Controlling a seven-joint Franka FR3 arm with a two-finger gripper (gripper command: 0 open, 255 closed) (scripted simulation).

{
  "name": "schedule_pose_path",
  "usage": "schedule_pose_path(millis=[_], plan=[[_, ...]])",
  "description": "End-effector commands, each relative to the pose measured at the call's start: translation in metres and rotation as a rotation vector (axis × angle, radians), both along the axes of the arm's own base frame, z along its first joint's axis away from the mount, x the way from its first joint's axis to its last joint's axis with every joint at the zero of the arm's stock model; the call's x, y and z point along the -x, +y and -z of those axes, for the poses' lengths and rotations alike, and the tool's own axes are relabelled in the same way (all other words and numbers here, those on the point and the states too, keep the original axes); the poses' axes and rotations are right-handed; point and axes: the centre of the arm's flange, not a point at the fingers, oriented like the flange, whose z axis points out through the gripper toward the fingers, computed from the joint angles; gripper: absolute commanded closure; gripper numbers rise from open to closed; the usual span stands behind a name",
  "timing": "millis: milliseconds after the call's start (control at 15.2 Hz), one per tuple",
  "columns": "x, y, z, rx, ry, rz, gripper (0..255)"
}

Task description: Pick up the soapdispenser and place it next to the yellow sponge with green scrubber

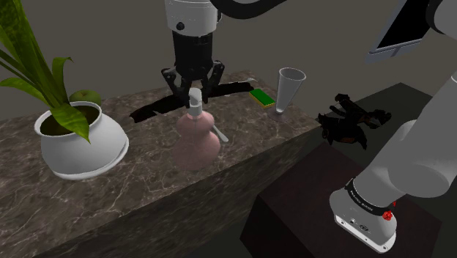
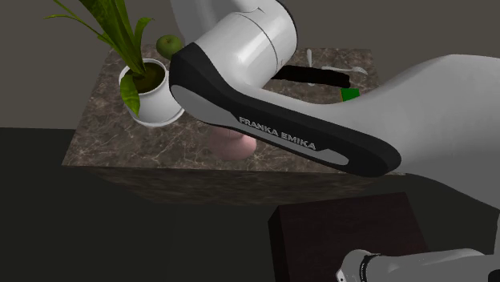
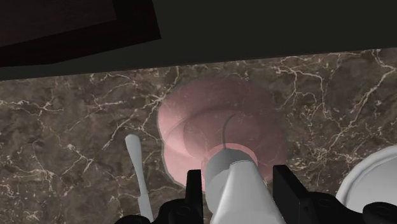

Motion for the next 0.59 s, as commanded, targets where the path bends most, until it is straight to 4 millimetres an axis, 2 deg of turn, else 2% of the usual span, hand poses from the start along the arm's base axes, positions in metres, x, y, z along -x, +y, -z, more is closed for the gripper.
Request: schedule_pose_path(millis=[0,462,528], plan=[[0.0000,0.0000,0.0000,0.000,0.000,0.000,255],[0.0000,0.0000,0.0001,0.000,0.000,0.000,255],[0.0000,0.0000,-0.0052,0.000,0.000,0.000,255]])
